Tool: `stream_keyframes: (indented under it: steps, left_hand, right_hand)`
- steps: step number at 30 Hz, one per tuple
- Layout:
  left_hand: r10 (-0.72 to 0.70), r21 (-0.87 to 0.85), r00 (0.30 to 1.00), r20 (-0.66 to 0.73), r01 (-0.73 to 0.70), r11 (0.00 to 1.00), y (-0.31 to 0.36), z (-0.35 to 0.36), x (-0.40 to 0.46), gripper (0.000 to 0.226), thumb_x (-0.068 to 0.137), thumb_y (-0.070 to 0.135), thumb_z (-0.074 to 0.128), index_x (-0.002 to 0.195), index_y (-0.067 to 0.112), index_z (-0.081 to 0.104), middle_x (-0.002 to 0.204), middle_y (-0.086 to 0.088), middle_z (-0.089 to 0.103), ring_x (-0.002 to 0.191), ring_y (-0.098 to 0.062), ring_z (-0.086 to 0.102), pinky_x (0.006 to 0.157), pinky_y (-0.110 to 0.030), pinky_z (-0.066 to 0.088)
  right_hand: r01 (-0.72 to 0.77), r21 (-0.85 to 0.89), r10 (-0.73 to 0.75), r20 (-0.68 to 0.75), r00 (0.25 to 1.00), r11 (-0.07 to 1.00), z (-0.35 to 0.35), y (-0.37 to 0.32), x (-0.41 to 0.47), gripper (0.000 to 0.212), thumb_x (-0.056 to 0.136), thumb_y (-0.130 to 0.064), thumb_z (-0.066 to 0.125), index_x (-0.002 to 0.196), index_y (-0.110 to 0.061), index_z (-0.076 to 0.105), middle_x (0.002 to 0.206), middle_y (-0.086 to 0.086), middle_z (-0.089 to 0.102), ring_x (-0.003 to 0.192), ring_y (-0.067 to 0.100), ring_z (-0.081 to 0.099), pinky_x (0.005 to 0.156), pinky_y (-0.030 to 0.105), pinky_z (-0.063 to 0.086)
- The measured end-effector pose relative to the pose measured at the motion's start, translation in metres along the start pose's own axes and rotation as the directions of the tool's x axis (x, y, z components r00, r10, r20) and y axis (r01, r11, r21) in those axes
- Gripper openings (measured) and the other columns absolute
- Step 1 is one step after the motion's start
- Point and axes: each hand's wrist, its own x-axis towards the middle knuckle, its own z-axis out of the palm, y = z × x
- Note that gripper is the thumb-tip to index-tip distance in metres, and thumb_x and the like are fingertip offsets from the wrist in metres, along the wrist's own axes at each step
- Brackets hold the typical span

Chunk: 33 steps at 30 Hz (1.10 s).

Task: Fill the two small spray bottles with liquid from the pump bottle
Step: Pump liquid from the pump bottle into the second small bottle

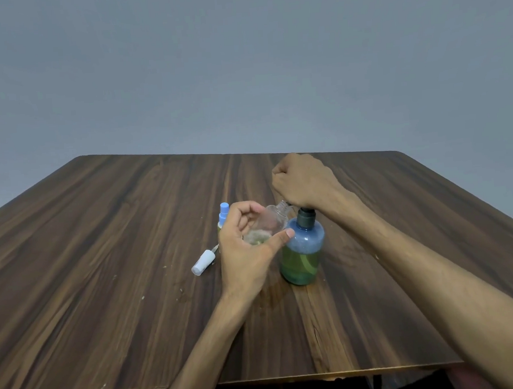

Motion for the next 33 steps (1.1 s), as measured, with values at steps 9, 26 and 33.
stream_keyframes:
  steps: [9,26,33]
  left_hand:
    - [-0.016,-0.016,1.000,0.000,0.016,1.000,0.0013,0.0009,-0.0003,0.051,0.066,-0.010,0.094,0.103,0.005,0.063,0.094,0.004,0.074,0.089,-0.013,0.075,0.079,-0.023,0.060]
    - [-0.011,-0.016,1.000,0.005,0.012,1.000,-0.0011,0.0002,0.0004,0.050,0.066,-0.012,0.093,0.102,0.008,0.064,0.091,0.004,0.075,0.088,-0.012,0.075,0.080,-0.021,0.058]
    - [-0.019,-0.011,1.000,0.001,0.019,1.000,-0.0015,0.0004,0.0015,0.050,0.067,-0.009,0.095,0.101,0.010,0.064,0.096,-0.004,0.075,0.089,-0.015,0.075,0.081,-0.025,0.059]
  right_hand:
    - [-0.025,0.022,0.024,0.039,0.999,0.999,-0.0013,0.0005,-0.0024,0.030,0.083,-0.018,0.048,0.076,-0.017,0.077,0.072,-0.004,0.075,0.079,0.024,0.072,0.078,0.039,0.058]
    - [-0.013,0.021,0.012,0.057,0.998,1.000,0.0011,0.0007,-0.0016,0.029,0.084,-0.024,0.045,0.083,-0.022,0.074,0.082,-0.002,0.077,0.082,0.025,0.072,0.078,0.041,0.058]
    - [-0.015,0.006,0.015,0.043,0.999,1.000,-0.0004,0.0011,0.0005,0.027,0.086,-0.024,0.047,0.084,-0.020,0.074,0.081,-0.002,0.076,0.082,0.026,0.071,0.076,0.040,0.057]
